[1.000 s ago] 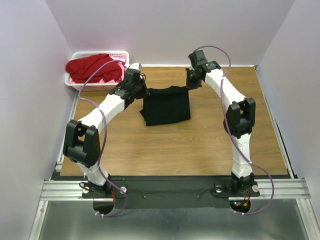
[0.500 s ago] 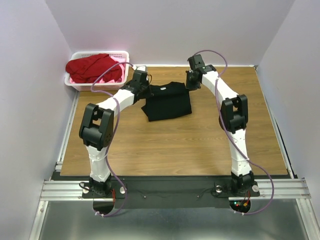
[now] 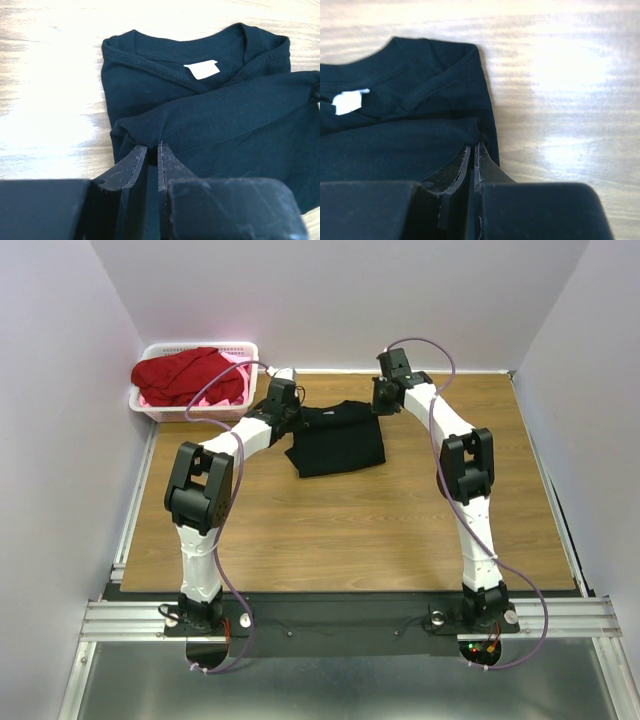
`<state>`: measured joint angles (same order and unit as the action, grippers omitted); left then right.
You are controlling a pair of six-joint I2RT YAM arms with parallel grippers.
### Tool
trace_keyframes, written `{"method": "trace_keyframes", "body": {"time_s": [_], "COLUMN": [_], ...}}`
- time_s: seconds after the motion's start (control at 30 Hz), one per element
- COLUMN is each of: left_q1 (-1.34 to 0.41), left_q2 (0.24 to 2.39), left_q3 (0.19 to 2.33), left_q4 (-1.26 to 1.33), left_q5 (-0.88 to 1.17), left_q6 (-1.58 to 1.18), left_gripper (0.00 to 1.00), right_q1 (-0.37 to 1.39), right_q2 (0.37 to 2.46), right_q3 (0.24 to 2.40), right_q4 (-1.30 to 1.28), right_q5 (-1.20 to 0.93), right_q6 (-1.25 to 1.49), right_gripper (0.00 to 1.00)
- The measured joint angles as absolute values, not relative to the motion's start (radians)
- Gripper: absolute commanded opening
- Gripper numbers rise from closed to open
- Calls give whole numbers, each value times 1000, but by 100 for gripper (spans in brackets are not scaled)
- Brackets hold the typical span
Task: Fold and stack the t-shirts
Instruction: Fold the tshirt
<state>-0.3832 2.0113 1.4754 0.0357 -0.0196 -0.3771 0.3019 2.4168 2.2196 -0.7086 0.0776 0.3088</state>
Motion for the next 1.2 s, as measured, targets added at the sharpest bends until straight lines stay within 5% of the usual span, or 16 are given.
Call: {"method": "trace_keyframes", "body": {"time_s": [0.13,0.23,0.3,0.43,0.5,0.67,0.93,1.2], "left_q1": [-380,-371,-363,-342,-332,-313,-300,-437], "left_q2": [2013,2015,2023,2064,2078,2054,1868,1714], "left_q3": [1473,1472,1472,1482,1482,1459,1380,1293], "left_q4": [50,70,78,81,78,96,76,78], "left_q5": [-36,-39,-45,-57,-63,-93,-128,-105], "left_q6": [-389,-407,-410,-416,-423,-455,-514,-545], "left_gripper": [1,9,27,41,64,93,90,66], "right_q1": [302,302,301,290,286,276,275,276], "right_q2": [2417,2417,2417,2417,2417,2407,2227,2118], "right_q3": [2234,2235,2235,2237,2242,2227,1996,1797], "right_q4": [-679,-648,-627,-590,-580,-551,-541,-506], "right_q5": [75,73,78,91,93,74,-104,-222], "right_q6": [305,303,303,304,303,298,329,371], "right_gripper": [12,30,35,36,45,54,53,45]}}
